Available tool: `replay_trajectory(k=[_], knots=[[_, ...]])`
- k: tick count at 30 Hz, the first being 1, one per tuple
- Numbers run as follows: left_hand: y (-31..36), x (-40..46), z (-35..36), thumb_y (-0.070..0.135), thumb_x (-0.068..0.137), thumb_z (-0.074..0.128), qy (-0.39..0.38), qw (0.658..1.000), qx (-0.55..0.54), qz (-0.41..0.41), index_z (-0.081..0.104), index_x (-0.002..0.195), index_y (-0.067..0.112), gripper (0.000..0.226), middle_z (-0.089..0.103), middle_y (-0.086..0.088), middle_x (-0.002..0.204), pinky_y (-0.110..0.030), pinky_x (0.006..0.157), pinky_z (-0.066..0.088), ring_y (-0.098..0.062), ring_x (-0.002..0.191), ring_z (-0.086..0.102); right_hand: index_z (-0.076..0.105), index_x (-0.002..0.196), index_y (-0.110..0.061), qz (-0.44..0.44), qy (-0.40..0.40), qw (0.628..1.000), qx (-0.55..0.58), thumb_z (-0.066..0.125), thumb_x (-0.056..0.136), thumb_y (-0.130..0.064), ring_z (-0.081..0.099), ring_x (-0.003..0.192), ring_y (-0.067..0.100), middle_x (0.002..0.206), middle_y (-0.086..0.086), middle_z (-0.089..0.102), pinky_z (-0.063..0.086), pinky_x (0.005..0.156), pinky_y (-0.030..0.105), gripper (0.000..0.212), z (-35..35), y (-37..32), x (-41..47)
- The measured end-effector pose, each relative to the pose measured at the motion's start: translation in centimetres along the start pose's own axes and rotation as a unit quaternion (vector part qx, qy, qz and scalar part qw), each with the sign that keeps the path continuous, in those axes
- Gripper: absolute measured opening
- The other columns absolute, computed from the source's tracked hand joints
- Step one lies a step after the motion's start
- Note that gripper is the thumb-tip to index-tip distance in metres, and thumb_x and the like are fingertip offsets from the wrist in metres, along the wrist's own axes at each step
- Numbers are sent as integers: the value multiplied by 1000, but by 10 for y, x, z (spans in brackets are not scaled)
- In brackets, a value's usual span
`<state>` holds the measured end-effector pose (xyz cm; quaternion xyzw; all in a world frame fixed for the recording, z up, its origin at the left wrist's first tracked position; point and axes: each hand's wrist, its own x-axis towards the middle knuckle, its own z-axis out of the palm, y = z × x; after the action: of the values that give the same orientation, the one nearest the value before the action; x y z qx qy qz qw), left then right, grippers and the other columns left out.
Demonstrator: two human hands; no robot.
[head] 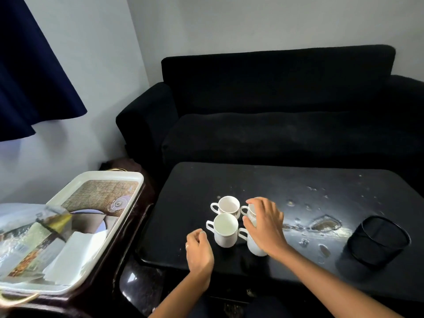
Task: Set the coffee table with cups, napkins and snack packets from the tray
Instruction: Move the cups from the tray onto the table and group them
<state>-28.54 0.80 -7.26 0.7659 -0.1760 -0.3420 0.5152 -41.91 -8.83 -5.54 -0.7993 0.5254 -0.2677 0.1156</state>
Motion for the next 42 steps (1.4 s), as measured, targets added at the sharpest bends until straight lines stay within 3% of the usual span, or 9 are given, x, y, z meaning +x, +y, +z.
replay_trajectory(k=[4,10,15,22,26,29,35,39,42], knots=[[18,25,-4,31,98,40,-39,999,3,-18,50,130,20,36,47,0,138,-35,108,33,-20,124,43,34,138,-25,-61,-109,989,-84,43,93,-37,20,139,19,143,-8,38,16,110,36,48,8,-1,27],[42,55,-1,36,99,38,-165,985,37,-24,45,139,19,44,44,2,144,-24,94,27,-16,133,38,21,147,-17,-76,-211,968,-117,40,93,-47,7,146,23,152,-1,30,2,117,44,64,21,5,56],[54,73,3,36,97,37,-261,959,113,-14,60,118,20,35,63,4,113,-13,65,42,-5,89,60,22,147,-18,-76,-266,956,-101,38,96,-45,5,147,22,147,2,40,-1,118,43,60,25,9,66],[48,91,9,40,89,40,-360,919,159,36,65,110,27,36,64,6,119,-29,99,39,-12,113,55,20,147,-20,-96,-252,957,-107,47,94,-41,7,147,19,140,0,48,-1,118,41,63,33,12,74],[44,108,14,30,100,33,-376,915,145,23,49,133,36,37,48,15,138,-28,112,26,-3,129,40,25,143,-21,-85,-249,961,-91,52,91,-39,10,146,19,144,0,44,2,117,41,61,38,10,89],[51,119,22,25,100,33,-380,915,133,40,54,115,44,32,55,29,118,-5,88,35,18,105,49,30,138,-20,-78,-249,961,-92,53,90,-40,15,144,19,143,2,45,6,115,42,57,44,8,107],[59,146,46,19,98,36,-373,921,94,54,46,117,42,32,52,27,112,2,72,38,22,91,53,35,129,-19,-66,-239,964,-99,54,88,-41,37,128,21,127,3,56,21,107,40,50,60,12,148],[62,162,63,24,99,35,-357,925,116,58,19,150,31,54,32,7,150,-33,116,19,-13,139,28,35,129,-20,-62,-227,967,-102,54,89,-39,42,122,23,122,3,59,26,100,39,48,70,18,171],[62,173,74,32,97,36,-340,928,144,42,4,151,39,63,16,1,160,-51,119,5,-29,148,-2,33,132,-21,-59,-225,967,-108,52,90,-38,42,122,24,122,3,58,26,98,39,49,75,24,185]])
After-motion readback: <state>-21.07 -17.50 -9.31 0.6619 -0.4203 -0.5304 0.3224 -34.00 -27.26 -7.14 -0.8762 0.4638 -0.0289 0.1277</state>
